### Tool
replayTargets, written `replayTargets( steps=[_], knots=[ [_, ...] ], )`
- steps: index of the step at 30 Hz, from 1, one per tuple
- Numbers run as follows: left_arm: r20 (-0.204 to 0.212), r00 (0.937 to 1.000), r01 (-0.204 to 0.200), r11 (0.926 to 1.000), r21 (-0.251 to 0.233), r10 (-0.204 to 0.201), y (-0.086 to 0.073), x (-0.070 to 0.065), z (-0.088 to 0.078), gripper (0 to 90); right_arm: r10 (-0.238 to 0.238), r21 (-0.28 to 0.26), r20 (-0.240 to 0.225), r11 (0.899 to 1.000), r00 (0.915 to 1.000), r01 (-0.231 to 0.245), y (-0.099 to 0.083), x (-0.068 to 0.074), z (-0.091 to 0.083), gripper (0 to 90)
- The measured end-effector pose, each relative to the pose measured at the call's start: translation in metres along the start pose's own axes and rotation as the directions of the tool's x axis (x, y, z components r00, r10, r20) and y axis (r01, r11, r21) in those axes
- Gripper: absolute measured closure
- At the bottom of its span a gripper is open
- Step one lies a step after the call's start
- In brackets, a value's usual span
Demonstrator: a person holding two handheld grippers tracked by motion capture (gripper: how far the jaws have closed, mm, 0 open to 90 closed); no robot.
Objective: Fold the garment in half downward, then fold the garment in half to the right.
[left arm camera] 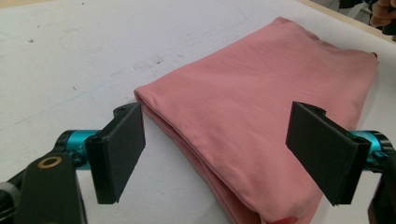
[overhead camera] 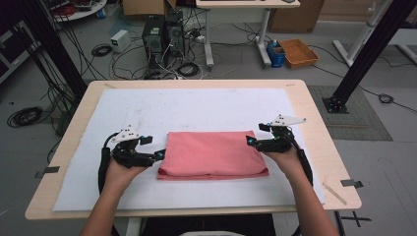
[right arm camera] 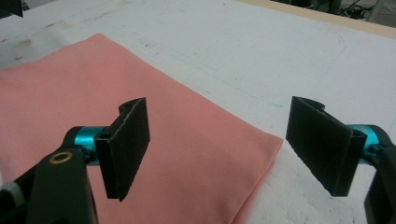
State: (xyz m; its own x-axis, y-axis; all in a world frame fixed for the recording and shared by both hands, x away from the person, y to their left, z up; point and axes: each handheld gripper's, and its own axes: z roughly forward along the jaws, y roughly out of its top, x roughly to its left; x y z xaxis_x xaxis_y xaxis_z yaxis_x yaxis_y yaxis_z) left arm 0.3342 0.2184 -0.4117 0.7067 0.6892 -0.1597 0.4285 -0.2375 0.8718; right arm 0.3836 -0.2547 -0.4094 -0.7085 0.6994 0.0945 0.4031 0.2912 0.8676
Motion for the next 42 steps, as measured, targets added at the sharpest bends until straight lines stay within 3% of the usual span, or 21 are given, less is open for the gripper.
replayTargets(
  steps=[20,27,34,40,42],
  knots=[
    [0.009,1.0000,0.003,0.9993,0.036,-0.003,-0.004,-0.008,0.007,19.8,-0.005,-0.006,-0.021,1.000,0.9998,0.005,0.002,0.003,0.004,21.4],
    [-0.004,0.9996,0.029,0.9976,0.062,-0.029,-0.011,-0.007,0.007,19.8,-0.010,-0.009,-0.025,1.000,0.9996,0.010,0.005,0.005,0.004,21.4],
    [-0.009,0.9992,0.040,0.9922,0.118,-0.039,-0.022,-0.015,0.010,20.1,-0.039,-0.020,-0.040,0.999,0.9984,0.038,0.015,0.012,0.006,21.5],
    [-0.009,0.9979,0.065,0.9791,0.193,-0.064,-0.038,-0.020,0.014,31.5,-0.055,-0.009,-0.065,0.998,0.9963,0.055,0.022,0.019,0.019,21.5],
    [-0.015,0.9981,0.061,0.9810,0.184,-0.059,-0.042,-0.023,0.014,32.7,-0.063,-0.005,-0.070,0.998,0.9956,0.062,0.024,0.021,0.022,21.5]
  ],
)
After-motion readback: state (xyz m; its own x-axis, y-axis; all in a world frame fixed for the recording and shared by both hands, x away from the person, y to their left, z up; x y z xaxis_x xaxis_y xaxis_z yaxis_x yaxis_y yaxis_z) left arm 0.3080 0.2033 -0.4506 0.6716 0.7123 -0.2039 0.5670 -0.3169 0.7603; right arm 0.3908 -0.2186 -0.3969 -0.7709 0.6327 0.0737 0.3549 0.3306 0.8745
